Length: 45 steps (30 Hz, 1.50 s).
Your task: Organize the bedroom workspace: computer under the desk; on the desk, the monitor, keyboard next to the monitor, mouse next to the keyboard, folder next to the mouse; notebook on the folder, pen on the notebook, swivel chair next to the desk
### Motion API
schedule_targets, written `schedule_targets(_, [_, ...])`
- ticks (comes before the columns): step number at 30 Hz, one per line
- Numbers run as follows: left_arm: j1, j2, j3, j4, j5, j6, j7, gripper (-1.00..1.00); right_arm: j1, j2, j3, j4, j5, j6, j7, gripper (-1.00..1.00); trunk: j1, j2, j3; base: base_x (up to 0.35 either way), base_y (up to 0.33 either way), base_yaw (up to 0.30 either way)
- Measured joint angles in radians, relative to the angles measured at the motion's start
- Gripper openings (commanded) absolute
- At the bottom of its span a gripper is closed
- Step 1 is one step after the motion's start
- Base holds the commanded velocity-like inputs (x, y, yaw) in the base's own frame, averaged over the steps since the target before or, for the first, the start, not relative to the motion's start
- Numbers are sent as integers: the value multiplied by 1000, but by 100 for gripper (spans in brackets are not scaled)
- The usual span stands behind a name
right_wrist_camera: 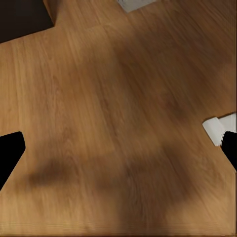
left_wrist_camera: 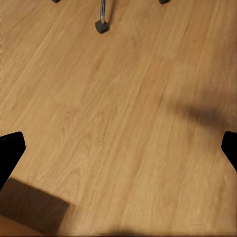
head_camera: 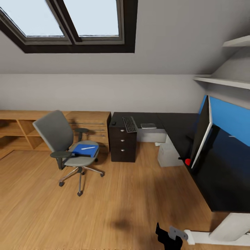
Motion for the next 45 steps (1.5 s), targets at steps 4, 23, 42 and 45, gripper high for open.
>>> schedule_targets(4, [0, 0, 0, 0, -1, 1, 1, 100, 0, 0, 0, 0, 0, 0, 0, 100, -15, 28, 13, -295, -72, 0])
schedule_targets(23, [0, -38, -4, -107, -2, 160, -2, 100, -1, 0, 5, -90, 6, -50, -5, 100, -89, 161, 73, -142, -57, 0])
schedule_targets(42, [-149, -90, 4, -558, 0, 708, -7, 100, 275, -83, 4, -1263, 123, 836, -328, 100, -131, 239, 107, -9, -13, -7])
schedule_targets(45, [-150, -85, 4, -548, -1, 692, -5, 100, 284, -98, 3, -1246, 137, 794, -326, 100, -131, 239, 107, -90, -268, -190])
